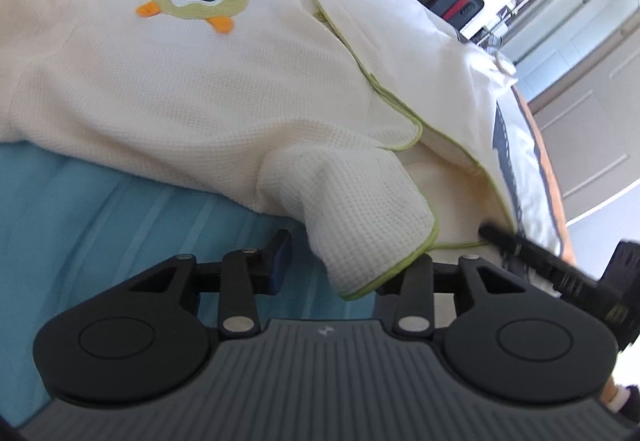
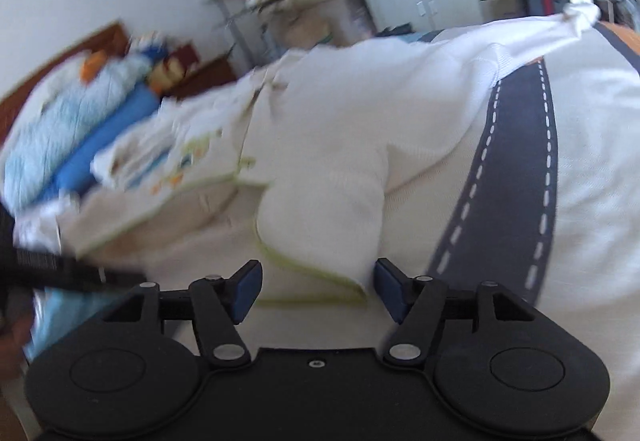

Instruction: Fold clothes

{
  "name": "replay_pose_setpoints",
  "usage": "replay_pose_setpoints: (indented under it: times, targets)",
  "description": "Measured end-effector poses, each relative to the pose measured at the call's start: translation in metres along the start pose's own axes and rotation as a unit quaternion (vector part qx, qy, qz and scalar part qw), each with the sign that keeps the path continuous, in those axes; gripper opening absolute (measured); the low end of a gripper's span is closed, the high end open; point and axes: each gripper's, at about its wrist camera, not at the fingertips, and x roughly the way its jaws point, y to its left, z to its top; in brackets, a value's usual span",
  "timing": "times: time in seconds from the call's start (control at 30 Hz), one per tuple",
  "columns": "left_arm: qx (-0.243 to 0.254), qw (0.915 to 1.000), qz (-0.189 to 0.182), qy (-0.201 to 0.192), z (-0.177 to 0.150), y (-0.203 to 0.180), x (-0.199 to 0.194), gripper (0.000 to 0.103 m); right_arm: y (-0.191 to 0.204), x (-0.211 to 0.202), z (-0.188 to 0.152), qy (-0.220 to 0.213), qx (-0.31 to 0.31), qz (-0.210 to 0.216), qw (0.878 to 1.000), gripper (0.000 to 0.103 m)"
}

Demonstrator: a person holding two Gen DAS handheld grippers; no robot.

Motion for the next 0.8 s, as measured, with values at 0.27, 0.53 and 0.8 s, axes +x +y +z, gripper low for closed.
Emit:
replay_pose_setpoints:
  times: [0.27, 0.53, 0.8]
  targets:
    - [0.012, 0.9994, -0.031, -0.007, 0.009, -0.007, -0.013, 0.008, 0.014, -0.025, 0.016, -0.046, 0.028, -0.049, 0.997, 0.005]
    - [0.061, 0.9914, -0.034, 0.111, -0.001, -0.030, 0.001, 0.005, 0.025, -0.025, -0.016, 0.005, -0.015, -0.169, 0.986, 0.003]
    - [0.101, 0.9834, -0.050, 0.143, -0.009, -0.037, 0.008, 0.034, 0.036, -0.030, -0.026, 0.000, -0.035, -0.177, 0.984, 0.003]
